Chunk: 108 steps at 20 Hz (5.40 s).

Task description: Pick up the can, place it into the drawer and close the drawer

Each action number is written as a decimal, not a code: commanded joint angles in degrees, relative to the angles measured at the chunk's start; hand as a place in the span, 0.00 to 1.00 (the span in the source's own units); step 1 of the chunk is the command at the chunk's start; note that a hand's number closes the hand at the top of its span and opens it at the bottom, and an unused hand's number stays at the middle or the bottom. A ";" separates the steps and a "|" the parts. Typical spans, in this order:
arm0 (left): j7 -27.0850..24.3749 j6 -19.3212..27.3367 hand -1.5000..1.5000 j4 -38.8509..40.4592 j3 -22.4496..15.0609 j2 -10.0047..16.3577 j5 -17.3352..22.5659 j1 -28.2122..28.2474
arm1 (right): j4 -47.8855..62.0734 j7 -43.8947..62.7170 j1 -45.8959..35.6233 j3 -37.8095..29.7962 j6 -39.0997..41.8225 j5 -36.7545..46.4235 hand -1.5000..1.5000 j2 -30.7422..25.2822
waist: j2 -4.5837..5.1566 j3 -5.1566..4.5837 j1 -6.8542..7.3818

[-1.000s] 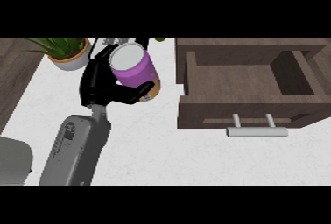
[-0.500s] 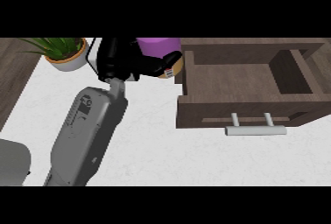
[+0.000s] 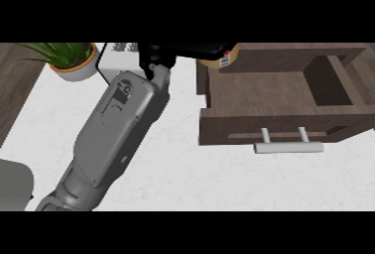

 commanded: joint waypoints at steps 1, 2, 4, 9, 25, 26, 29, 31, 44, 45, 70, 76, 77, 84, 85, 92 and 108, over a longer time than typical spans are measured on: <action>-2.09 3.55 1.00 6.09 -3.18 -0.01 2.86 -4.72 | 2.31 -1.49 0.00 -1.76 1.83 -0.65 0.00 -0.04 | 0.06 0.02 -0.49; -1.20 5.07 1.00 6.40 -3.75 -0.01 4.85 -7.70 | -3.73 4.01 -1.13 0.63 -1.98 -0.67 0.00 -0.73 | 0.13 -0.02 -0.63; -2.78 5.97 1.00 10.75 -4.14 -0.01 6.14 -10.27 | 0.84 -0.73 1.05 -1.51 2.60 -1.86 0.00 0.58 | 0.14 0.03 -1.16; -5.10 6.78 1.00 15.99 -6.21 -0.01 11.61 -14.95 | -0.07 2.86 -4.10 0.94 -1.62 0.76 0.00 -0.60 | 0.34 0.01 -0.96; -13.36 7.57 1.00 29.09 -16.04 -0.01 25.53 -20.39 | -4.90 6.15 -3.62 1.65 -3.60 -0.57 0.00 0.78 | 0.43 0.01 -1.80; -13.87 8.92 1.00 32.97 -16.41 -0.01 27.06 -21.89 | 0.96 2.61 -3.36 0.16 1.32 -1.43 0.00 -1.34 | 0.90 0.13 -3.75; -15.70 7.70 1.00 33.38 -18.78 -0.01 29.48 -20.42 | -0.23 2.53 -3.00 1.36 1.07 1.16 0.00 0.73 | 0.91 0.09 -3.59; -15.30 10.65 1.00 32.88 -21.62 -0.01 30.65 -20.03 | -2.25 3.49 -2.05 -0.27 1.08 -1.33 0.00 -0.71 | 0.71 0.09 -4.04; -14.55 15.27 0.00 36.48 -26.92 -0.01 36.21 -23.92 | 0.07 4.10 -6.82 1.81 -1.16 2.16 0.00 -0.09 | 1.05 0.12 -3.90; -17.69 15.55 0.00 36.57 -27.19 -0.01 36.29 -20.96 | 0.02 1.66 -4.80 1.13 1.13 2.17 0.00 0.79 | 0.97 0.12 -4.03; -27.59 16.84 0.00 34.44 -28.67 -0.01 43.73 -23.33 | -8.53 -8.61 -18.37 12.00 2.94 36.54 0.00 -3.86 | 0.95 0.03 -0.89; -25.46 18.61 0.00 30.68 -28.57 -0.01 45.85 -22.87 | -2.54 -11.30 -24.42 21.84 0.44 53.84 0.00 -4.71 | 0.52 0.00 0.47; -25.07 14.40 0.00 35.74 -26.50 0.49 44.02 -24.22 | -1.67 -10.50 -26.13 23.38 -0.38 56.62 0.00 -5.28 | 0.64 -0.04 1.55; -22.55 17.84 0.00 31.20 -27.27 1.31 42.60 -21.69 | 12.80 -13.02 -36.57 33.50 -9.80 73.01 0.00 -4.04 | 0.03 -0.04 2.46; -22.98 16.11 0.00 32.27 -27.38 1.62 41.80 -21.50 | 13.98 -13.47 -38.08 33.16 -9.43 74.01 0.00 -5.97 | 0.14 -0.03 1.93; -18.06 19.89 0.00 28.27 -27.75 4.37 39.55 -21.97 | 28.10 -15.78 -44.16 40.44 -14.14 85.45 0.00 -6.95 | -0.20 -0.02 2.26; -11.09 17.41 0.00 14.88 -26.65 16.44 36.25 -14.14 | 76.11 -18.73 -60.67 40.61 -40.52 102.74 0.00 -3.02 | 0.17 0.03 4.05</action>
